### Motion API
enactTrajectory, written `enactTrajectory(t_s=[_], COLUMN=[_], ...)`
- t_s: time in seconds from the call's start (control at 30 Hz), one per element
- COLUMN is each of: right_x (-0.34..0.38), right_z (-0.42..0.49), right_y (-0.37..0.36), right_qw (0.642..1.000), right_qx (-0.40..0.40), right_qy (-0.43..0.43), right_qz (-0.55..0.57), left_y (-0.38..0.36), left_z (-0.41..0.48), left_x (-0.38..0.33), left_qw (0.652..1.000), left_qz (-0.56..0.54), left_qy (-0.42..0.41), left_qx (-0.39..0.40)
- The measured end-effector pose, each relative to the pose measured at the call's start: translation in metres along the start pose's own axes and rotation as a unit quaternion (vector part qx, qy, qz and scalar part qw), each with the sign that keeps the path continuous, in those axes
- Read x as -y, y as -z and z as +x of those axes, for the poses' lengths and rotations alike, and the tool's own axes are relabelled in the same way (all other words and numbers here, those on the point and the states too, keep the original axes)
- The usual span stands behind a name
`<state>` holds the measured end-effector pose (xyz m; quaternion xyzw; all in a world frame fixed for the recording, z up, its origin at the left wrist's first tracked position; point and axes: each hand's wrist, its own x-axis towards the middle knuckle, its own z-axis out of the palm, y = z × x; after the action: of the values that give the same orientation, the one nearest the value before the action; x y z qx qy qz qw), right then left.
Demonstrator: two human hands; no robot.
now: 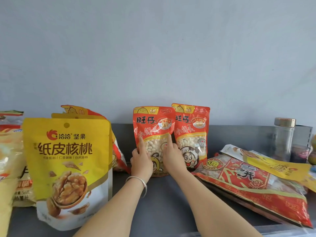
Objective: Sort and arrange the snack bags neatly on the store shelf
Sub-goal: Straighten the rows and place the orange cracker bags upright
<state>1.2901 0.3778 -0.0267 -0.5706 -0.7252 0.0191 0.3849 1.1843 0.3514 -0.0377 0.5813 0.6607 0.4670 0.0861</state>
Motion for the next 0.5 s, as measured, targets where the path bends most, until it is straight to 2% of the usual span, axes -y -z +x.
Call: enactTrajectory(t_s=[0.1, 0.23, 0.3, 0.4, 0.5], right_x=[0.000, -0.002, -0.011, -0.032, -0.051], right_z=[-0.003, 0.007, 0.017, 0.029, 0.041], right_y=[0.007, 0.037, 0.055, 0.074, 0.078], right_qw=[1.000, 0.988, 0.983, 0.977, 0.952], right_qx=[0.002, -0.138, -0.168, -0.129, -0.067], right_qy=[0.008, -0.017, -0.063, -0.160, -0.270], right_qz=[0.028, 0.061, 0.046, 0.057, 0.124], left_y=[0.003, 0.007, 0.007, -0.003, -0.021], left_z=[-0.004, -0.010, -0.010, -0.011, -0.014], left_x=[-0.006, -0.019, -0.026, -0.037, -0.039], left_qw=[0.998, 0.980, 0.964, 0.937, 0.940], left_qz=[0.053, 0.135, 0.175, 0.237, 0.263], left_qy=[-0.023, -0.098, -0.160, -0.246, -0.216], left_qx=[-0.034, -0.108, -0.125, -0.072, 0.004])
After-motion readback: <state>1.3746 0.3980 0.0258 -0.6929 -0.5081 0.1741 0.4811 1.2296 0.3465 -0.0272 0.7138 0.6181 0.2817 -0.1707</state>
